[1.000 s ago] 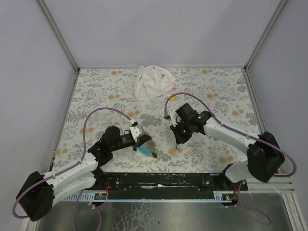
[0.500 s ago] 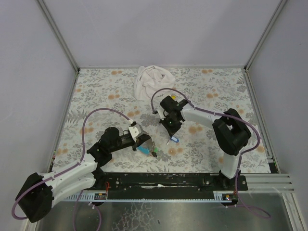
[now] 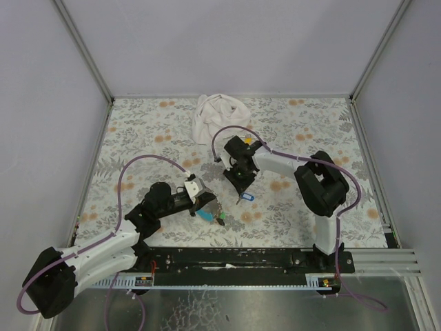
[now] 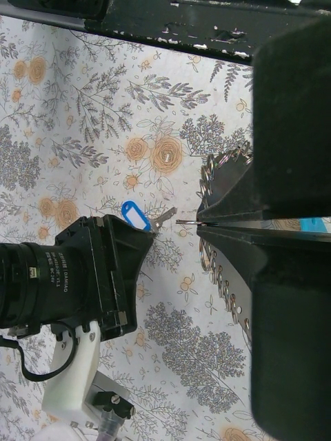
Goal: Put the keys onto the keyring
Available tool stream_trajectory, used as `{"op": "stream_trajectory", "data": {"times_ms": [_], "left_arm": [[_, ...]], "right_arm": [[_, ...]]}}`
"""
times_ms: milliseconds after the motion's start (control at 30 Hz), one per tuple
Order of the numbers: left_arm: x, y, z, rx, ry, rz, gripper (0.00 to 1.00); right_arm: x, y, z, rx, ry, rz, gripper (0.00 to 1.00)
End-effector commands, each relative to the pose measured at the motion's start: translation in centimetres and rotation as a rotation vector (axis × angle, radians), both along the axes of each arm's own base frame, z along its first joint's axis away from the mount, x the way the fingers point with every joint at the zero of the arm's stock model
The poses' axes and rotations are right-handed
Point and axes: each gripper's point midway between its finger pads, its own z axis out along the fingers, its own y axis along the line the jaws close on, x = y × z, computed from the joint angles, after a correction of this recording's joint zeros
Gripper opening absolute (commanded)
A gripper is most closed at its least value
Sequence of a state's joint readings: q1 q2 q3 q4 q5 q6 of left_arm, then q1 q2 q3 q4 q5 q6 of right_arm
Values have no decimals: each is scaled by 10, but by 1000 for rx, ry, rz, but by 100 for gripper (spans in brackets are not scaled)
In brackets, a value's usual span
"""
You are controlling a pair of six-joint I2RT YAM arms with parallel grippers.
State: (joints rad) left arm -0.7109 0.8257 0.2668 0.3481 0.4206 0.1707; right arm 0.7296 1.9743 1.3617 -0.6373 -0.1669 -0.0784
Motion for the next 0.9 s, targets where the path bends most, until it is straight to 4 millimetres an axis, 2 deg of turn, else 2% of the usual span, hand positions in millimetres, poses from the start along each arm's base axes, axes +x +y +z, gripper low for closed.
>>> {"op": "stream_trajectory", "data": {"times_ms": [0,167,300,533,733,867], "left_arm": [[6,0,10,-31,-30,23,0],[7,0,11,-34,-31,26,0],[7,0,11,-35,-31,26,0],[7,0,12,-37,-32,31,0],[7,-1,11,-36,-28,26,0],[7,-1,10,-34,-27,28,0]], "right_arm": [[3,13,33,100,-93,16,33],[1,15,58,227,-200,6,35],[5,13,67,286,-280,-35,32],[0,12,54,383,-333,-116,30],[-3,12,55,522,-446,-129,30],[-1,11,52,532,-481,-125,30]]}}
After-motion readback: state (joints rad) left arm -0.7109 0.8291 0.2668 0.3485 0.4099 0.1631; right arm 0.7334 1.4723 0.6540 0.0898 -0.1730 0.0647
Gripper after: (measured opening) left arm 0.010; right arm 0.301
